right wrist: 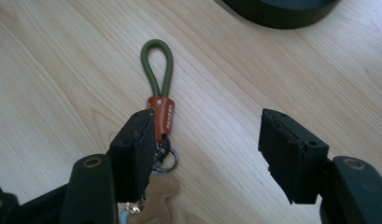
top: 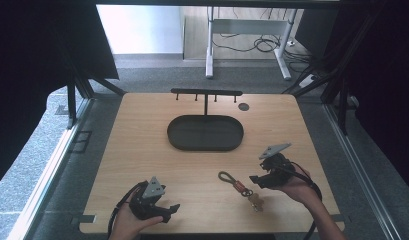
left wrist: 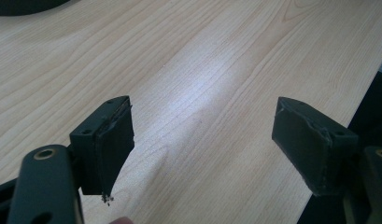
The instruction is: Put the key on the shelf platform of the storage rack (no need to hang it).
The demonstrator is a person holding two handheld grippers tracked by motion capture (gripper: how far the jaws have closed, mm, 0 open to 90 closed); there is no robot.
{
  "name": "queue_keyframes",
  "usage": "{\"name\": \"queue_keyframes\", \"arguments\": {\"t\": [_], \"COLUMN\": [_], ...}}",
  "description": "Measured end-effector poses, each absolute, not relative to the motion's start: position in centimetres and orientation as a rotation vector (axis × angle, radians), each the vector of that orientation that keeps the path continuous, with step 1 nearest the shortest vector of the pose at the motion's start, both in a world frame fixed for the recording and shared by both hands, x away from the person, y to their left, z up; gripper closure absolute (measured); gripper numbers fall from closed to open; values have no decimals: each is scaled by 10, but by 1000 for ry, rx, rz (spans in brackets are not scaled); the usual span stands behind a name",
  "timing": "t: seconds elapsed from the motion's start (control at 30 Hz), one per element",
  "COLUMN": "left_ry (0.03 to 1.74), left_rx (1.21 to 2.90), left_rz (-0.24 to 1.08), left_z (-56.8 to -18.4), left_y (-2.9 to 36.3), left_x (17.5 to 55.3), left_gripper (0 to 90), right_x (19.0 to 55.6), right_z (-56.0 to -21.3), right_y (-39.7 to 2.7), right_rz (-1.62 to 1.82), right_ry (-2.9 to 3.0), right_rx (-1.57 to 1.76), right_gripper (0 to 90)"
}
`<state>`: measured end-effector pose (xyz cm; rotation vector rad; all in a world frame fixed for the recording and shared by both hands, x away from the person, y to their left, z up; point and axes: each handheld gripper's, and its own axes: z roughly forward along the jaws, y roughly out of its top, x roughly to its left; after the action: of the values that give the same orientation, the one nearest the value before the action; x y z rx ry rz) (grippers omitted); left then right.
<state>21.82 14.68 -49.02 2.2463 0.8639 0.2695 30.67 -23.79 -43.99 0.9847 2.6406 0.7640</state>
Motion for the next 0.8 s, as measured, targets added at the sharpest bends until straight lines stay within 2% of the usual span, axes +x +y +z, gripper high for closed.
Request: {"name": "queue_keyframes", "arguments": {"t": [0.5, 0.8], "left_ry": [886, 894], "left_rx": [2230, 2228], "left_rz": [276, 283], "left_z": [-489, -489], "left_y": [155, 158], "left_x": [219, 220], "left_gripper": [214, 215], "right_x": [312, 316], "right_z": [-459, -488], "right_y": [-203, -186], "right_rz": [635, 529], "right_ry": [2761, 2824], "right_rx": [928, 951], "right_gripper": [436, 471]}}
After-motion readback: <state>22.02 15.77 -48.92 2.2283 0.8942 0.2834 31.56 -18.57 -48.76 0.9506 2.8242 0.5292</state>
